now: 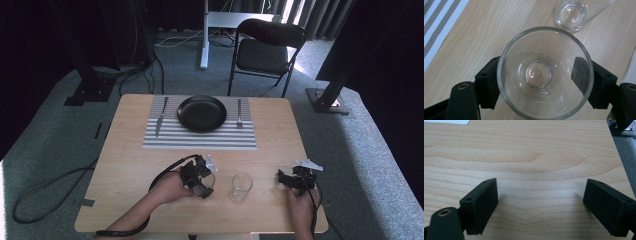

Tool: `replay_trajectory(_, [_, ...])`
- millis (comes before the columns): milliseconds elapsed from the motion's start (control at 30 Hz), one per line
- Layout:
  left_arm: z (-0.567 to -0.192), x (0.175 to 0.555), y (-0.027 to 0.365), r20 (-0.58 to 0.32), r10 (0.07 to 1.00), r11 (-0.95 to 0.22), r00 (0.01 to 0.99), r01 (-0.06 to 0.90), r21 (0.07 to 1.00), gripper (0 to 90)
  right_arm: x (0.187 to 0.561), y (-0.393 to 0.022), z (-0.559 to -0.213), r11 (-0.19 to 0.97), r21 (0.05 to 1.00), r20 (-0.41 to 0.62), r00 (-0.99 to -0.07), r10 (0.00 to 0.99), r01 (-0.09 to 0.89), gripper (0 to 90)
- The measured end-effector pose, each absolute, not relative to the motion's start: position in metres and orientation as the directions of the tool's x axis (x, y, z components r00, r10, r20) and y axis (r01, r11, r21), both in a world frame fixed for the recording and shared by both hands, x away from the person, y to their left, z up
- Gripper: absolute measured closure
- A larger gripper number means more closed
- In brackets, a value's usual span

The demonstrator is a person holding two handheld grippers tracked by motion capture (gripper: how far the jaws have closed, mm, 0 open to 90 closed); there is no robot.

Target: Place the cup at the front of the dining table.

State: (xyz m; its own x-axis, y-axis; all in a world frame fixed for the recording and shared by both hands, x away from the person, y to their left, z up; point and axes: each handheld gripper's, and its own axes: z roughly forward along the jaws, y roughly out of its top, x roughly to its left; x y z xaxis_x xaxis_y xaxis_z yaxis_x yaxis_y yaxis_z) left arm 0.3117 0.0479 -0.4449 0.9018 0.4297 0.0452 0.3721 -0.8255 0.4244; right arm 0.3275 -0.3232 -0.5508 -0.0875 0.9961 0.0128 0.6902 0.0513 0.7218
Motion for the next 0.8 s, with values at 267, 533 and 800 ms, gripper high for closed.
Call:
replay_trajectory(267, [-0.4448,0.3119,0.0454,0.046,0.442,-0.825,0.896,0.386,0.414,28.5,0.3275,-0.3232,-0.5508,0.051,0.722,0.013,-0.087,0.996,0.690,12.2])
replay_trajectory(533, [-0.4448,0.3112,0.0481,0.050,0.446,-0.815,0.894,0.382,0.436,28.9,0.3276,-0.3232,-0.5508,0.051,0.722,0.013,-0.087,0.996,0.690,12.2])
replay_trajectory(800, [-0.4397,0.3127,0.0500,0.065,0.451,-0.810,0.890,0.378,0.448,29.0,0.3275,-0.3231,-0.5508,0.051,0.722,0.013,-0.087,0.996,0.690,12.2])
